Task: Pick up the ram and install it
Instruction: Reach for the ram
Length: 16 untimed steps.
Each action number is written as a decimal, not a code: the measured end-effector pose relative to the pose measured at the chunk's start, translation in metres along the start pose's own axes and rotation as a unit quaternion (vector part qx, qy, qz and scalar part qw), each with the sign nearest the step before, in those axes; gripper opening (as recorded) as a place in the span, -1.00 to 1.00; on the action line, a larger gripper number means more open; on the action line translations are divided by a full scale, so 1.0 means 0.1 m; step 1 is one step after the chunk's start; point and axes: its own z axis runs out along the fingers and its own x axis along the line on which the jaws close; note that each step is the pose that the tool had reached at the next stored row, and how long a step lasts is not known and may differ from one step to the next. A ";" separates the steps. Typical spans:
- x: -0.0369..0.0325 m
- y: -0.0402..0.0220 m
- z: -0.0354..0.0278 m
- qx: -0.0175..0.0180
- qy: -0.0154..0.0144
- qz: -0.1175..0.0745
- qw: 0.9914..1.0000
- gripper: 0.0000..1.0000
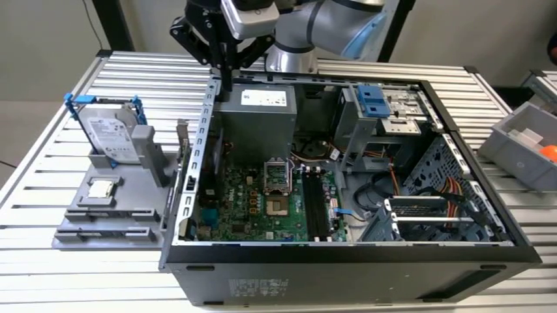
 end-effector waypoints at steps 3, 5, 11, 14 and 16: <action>0.015 -0.001 0.000 0.000 0.000 0.000 1.000 -1.00; 0.024 -0.002 -0.001 0.000 0.000 0.000 1.000 -1.00; 0.046 -0.003 0.000 0.000 0.000 0.000 1.000 -1.00; 0.055 -0.004 0.000 0.000 0.000 0.000 1.000 -1.00; 0.060 -0.004 0.000 0.000 0.000 0.000 1.000 -1.00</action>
